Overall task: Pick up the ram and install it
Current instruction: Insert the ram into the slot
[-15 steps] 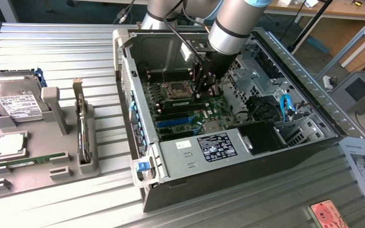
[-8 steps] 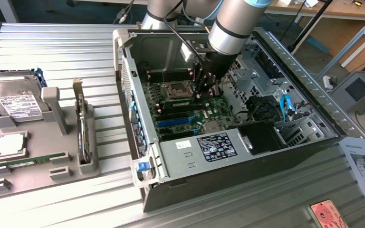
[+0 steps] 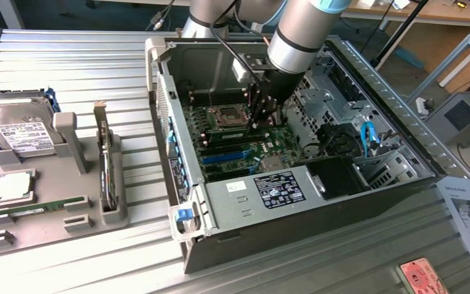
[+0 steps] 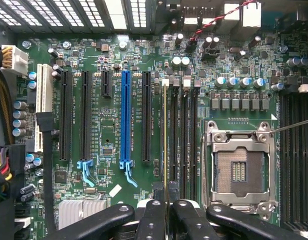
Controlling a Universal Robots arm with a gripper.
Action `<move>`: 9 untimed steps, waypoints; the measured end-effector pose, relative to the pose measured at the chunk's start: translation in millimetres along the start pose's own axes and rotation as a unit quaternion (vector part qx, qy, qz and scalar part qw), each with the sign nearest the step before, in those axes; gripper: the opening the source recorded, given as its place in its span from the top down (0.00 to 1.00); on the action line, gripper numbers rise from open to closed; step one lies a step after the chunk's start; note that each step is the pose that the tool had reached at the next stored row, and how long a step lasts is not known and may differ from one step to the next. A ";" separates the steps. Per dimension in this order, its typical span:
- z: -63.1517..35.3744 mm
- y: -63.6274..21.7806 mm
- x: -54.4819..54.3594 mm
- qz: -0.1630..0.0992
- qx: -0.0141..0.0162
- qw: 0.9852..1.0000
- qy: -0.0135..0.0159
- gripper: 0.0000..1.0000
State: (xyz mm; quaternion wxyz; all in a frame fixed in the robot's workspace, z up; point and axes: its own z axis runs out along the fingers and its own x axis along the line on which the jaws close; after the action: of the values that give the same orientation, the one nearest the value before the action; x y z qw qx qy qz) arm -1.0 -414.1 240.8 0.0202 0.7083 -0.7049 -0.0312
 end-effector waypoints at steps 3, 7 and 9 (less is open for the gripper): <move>0.2 0.0 -0.1 0.000 0.000 1.000 0.000 0.88; 0.2 0.0 -0.1 0.001 0.000 1.000 0.000 0.88; 0.2 0.0 -0.1 0.002 0.000 1.000 0.000 0.88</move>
State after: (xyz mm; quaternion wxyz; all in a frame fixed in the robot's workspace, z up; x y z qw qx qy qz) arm -1.0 -414.0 240.6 0.0200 0.7069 -0.7064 -0.0314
